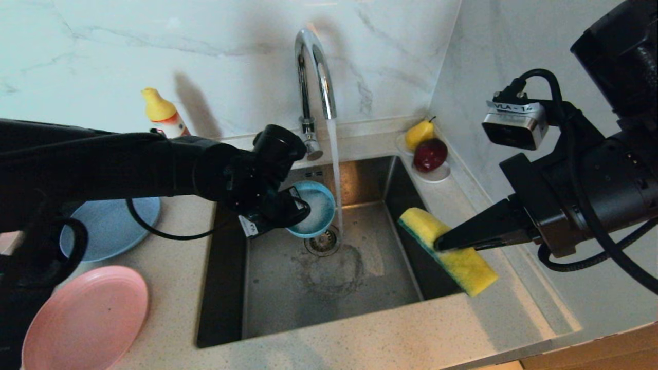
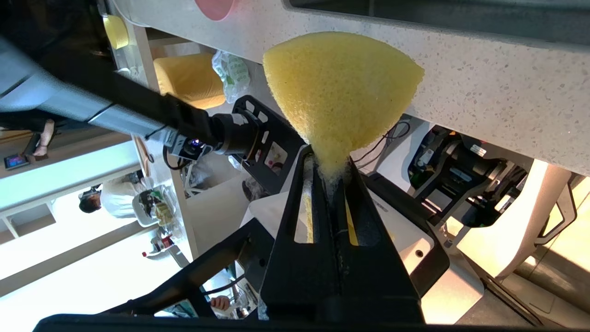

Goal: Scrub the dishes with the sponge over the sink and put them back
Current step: Rinse the bowl

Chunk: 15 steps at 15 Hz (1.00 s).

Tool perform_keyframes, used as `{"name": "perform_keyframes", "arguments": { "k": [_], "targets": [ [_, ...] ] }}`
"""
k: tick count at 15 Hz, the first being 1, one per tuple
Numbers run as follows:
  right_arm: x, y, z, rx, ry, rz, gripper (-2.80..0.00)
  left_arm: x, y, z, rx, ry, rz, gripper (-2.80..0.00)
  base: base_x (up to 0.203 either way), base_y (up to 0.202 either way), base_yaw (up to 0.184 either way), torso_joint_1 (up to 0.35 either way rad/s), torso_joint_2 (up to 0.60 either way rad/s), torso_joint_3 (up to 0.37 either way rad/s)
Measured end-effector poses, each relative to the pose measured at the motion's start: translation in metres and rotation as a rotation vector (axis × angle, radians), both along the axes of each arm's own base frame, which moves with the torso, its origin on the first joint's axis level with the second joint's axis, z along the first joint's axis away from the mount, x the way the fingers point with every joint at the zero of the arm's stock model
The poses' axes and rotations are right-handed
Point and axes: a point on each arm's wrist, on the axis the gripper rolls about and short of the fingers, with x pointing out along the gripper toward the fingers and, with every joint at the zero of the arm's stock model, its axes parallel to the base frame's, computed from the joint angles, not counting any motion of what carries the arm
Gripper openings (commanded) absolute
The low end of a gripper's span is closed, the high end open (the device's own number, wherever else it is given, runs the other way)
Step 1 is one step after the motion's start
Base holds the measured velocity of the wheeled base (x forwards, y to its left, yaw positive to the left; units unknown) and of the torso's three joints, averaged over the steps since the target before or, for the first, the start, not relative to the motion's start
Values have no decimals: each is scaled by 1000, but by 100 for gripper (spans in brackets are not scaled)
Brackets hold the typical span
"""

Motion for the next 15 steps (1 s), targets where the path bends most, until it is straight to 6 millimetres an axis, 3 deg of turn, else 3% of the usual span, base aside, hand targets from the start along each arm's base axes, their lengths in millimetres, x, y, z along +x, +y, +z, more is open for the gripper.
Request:
{"name": "perform_keyframes", "arguments": {
  "k": [3,8,15],
  "targets": [
    [2,1,-3,-7,9,0,-280,-32,20,26,60,-109,1,-280,0,0,0,0,0,0],
    [3,2,-7,-19,23,-2,-280,-75,47,52,152,-371,-46,-280,0,0,0,0,0,0],
    [5,4,-10,-26,35,-2,-280,-99,60,68,221,-741,-90,-280,0,0,0,0,0,0]
  ]
}}
